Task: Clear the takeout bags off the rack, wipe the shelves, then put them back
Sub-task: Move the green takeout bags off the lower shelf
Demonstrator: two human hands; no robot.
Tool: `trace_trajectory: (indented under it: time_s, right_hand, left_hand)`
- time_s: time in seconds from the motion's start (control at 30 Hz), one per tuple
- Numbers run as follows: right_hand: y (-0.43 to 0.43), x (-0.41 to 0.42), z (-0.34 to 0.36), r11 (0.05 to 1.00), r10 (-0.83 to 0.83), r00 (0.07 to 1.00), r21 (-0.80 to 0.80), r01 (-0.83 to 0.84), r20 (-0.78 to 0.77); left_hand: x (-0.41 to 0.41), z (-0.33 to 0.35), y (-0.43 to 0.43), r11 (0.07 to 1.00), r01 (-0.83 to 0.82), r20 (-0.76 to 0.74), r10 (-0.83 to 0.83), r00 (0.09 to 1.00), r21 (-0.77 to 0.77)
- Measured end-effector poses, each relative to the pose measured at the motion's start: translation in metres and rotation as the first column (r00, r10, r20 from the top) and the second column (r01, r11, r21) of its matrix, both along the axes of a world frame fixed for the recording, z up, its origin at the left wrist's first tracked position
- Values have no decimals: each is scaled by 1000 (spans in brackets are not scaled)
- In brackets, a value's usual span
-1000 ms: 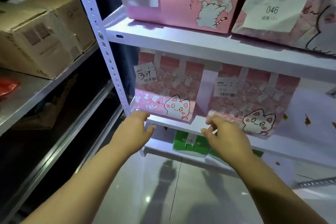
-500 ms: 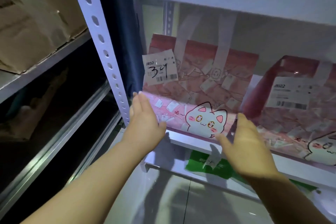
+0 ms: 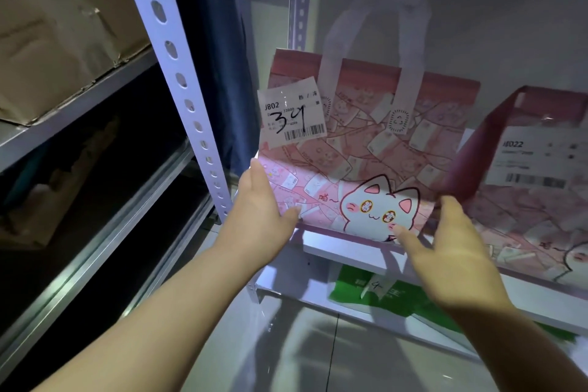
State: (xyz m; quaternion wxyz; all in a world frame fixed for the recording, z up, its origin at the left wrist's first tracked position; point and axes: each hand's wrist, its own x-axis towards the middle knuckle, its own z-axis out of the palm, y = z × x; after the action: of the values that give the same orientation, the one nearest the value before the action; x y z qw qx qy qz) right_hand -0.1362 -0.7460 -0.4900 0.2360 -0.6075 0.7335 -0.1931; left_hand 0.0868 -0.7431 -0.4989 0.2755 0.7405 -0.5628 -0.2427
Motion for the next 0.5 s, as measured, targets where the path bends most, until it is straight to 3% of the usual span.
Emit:
trace_trajectory:
  time_s: [0.1, 0.33, 0.5]
  right_hand:
    - [1, -3, 3, 1000, 6, 1000, -20, -6, -10]
    - [18, -29, 25, 963, 44, 998, -264, -55, -49]
    - [31, -72, 30, 944, 0, 1000, -330, -2, -6]
  left_hand:
    - [-5, 4, 5, 999, -10, 16, 11, 1000, -34]
    - [-39, 19, 30, 990, -11, 150, 33, 988, -142]
    - [-83, 27, 36, 982, 127, 172, -103, 980, -137]
